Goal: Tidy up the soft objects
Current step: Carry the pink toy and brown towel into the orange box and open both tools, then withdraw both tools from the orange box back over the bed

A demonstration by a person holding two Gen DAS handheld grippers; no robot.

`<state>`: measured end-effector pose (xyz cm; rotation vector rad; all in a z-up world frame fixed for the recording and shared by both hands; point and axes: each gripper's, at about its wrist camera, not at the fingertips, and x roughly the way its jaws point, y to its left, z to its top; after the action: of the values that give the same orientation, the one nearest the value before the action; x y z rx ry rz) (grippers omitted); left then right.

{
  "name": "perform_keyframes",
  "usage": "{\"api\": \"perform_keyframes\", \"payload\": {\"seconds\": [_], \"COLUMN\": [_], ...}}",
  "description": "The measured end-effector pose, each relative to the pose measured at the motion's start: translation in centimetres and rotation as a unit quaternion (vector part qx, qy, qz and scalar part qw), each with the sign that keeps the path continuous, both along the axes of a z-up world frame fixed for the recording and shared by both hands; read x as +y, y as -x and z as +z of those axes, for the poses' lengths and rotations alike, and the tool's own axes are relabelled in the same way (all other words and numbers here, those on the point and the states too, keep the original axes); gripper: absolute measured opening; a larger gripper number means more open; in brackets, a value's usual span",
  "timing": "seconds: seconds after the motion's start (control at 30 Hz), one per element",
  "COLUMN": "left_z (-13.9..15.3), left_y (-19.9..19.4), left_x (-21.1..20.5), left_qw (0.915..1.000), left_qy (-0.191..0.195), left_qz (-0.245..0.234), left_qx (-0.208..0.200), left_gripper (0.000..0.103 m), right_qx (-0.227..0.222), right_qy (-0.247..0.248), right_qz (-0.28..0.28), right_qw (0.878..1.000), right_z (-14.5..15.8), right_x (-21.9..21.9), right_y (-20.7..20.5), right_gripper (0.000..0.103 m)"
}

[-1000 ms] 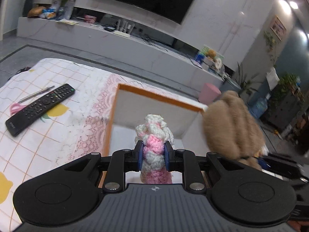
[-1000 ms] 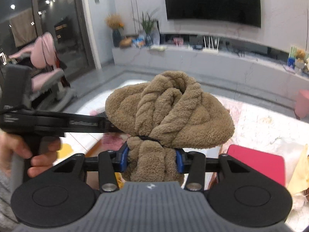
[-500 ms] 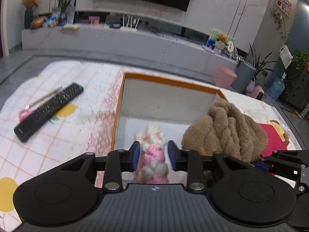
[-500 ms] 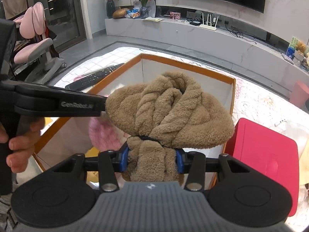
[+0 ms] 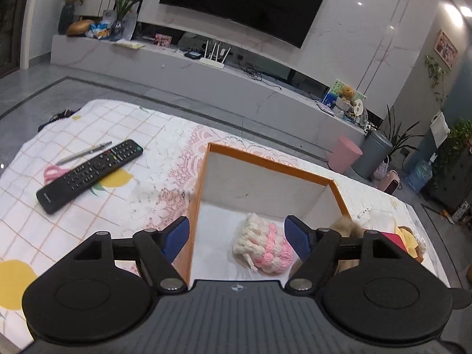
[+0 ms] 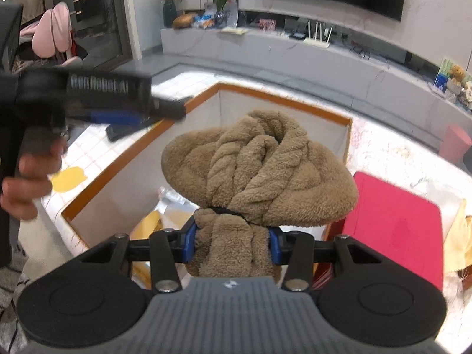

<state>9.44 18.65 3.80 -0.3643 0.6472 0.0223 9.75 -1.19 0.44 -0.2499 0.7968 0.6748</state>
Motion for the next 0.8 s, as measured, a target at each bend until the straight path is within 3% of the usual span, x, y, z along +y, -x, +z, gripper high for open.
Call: {"api": "perform_keyframes", "payload": {"seconds": [0.2,0.5,0.6,0.7,0.8], "left_z": [-0.1,-0.5,-0.3,0.3,0.7], "left_y": [0.0,-0.4,-0.1,0.4,0.4], "left_x": [-0.3,-0.8,-0.7,-0.8,-0.7], "left_qw": [0.9999,0.9984,0.9986,0.9986,0.9989], "left_qy": [-0.015,-0.054,-0.052,-0.050,-0.038], "left_qz": [0.000,-0.011,-0.010,-0.002,0.005], "left_qx": [-0.001,0.013,0.002,-0.020,-0.026], "left_gripper": [0.086,0.086,0.086,0.086,0.086], "right_qx": [-0.010,0.002,-0.001,-0.004,-0.030], "right_qy": [0.065,0.066,0.071,0.075,0.082], "right_qz": [0.014,-0.012,-0.024,-0.040,-0.041], "right_qw": [0.998,0.998,0.997,0.996,0.995], "right_z": [-1.2,-2.2,-2.1,-1.8,-1.0], "right_x": [1.6,1.9,1.9,1.9,2.4], "right_y": [1.6,1.4,1.3,1.3,1.9], "right_gripper": [0.046,0.049,0.053,0.065,0.071]}}
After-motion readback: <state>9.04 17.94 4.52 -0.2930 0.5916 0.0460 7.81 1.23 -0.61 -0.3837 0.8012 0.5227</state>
